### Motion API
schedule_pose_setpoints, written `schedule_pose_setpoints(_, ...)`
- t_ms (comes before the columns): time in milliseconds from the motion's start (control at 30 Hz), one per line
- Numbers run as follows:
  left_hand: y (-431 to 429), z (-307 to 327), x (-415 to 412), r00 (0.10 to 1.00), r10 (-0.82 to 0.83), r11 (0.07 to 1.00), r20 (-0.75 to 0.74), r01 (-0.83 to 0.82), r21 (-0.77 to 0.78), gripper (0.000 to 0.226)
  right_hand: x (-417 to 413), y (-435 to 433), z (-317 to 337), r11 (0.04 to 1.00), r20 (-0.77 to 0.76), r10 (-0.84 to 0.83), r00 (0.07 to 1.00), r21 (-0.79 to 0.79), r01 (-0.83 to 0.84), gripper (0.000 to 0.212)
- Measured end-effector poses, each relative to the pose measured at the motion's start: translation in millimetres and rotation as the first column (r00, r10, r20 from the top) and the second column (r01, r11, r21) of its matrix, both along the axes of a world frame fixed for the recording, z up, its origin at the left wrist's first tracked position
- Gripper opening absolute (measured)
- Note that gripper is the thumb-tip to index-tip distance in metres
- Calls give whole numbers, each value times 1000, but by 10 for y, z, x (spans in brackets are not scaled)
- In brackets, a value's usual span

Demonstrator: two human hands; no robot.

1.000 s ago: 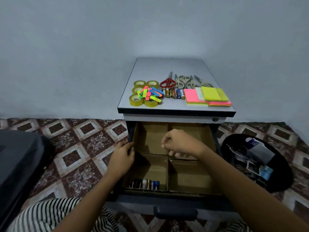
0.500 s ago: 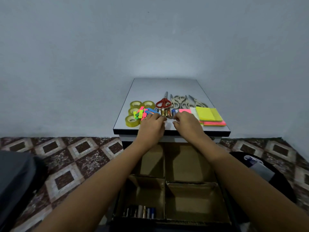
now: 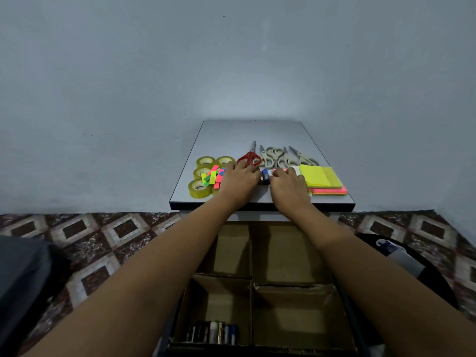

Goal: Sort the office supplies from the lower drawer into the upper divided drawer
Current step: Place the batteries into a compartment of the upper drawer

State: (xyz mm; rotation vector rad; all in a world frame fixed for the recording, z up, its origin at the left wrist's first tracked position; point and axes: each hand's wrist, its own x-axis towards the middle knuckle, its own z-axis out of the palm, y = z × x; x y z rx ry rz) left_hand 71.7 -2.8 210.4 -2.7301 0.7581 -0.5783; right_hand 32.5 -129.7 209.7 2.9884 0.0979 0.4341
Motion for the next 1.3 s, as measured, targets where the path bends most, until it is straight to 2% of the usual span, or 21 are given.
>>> schedule_pose_setpoints(300,33,6,-103,990,-116,993,76,113,47,28,-149,31,-74,1000,42,22,999,6,-22,28)
schedule_pose_setpoints(400,51,-20,-108,983,-148,989,108,145,34,29,-196,17,-109,999,64,30,997,14,-31,29)
schedule_pose_setpoints(600,57,-41,-138,979,-154,988,132,154,11,35,-250,-21,-217,995,227,77,971,49,-90,18)
schedule_pose_setpoints(700,66,-40,-126,979,-158,987,128,160,-9,32,-303,-40,-294,988,312,121,942,58,-146,24)
schedule_pose_setpoints(800,66,-45,-127,977,-168,981,132,179,-75,29,-374,-66,-378,976,293,160,943,98,-196,35)
schedule_pose_setpoints(867,58,-41,-160,975,-179,964,128,200,-178,29,-391,-99,-441,965,283,176,943,138,-221,40)
schedule_pose_setpoints(967,61,-39,-236,979,-182,879,88,203,-432,30,-385,-150,-501,930,334,230,914,200,-308,38)
schedule_pose_setpoints(1100,112,-23,-447,973,-229,681,16,171,-712,27,-485,-134,-430,872,416,247,875,299,-388,24)
schedule_pose_setpoints(1200,214,-1,-689,964,-254,541,-83,70,-838,31,-619,-67,-336,811,481,199,854,408,-419,22)
schedule_pose_setpoints(1300,382,-62,-953,944,-264,441,-196,-63,-895,29,-811,24,-304,719,453,145,880,562,-408,23)
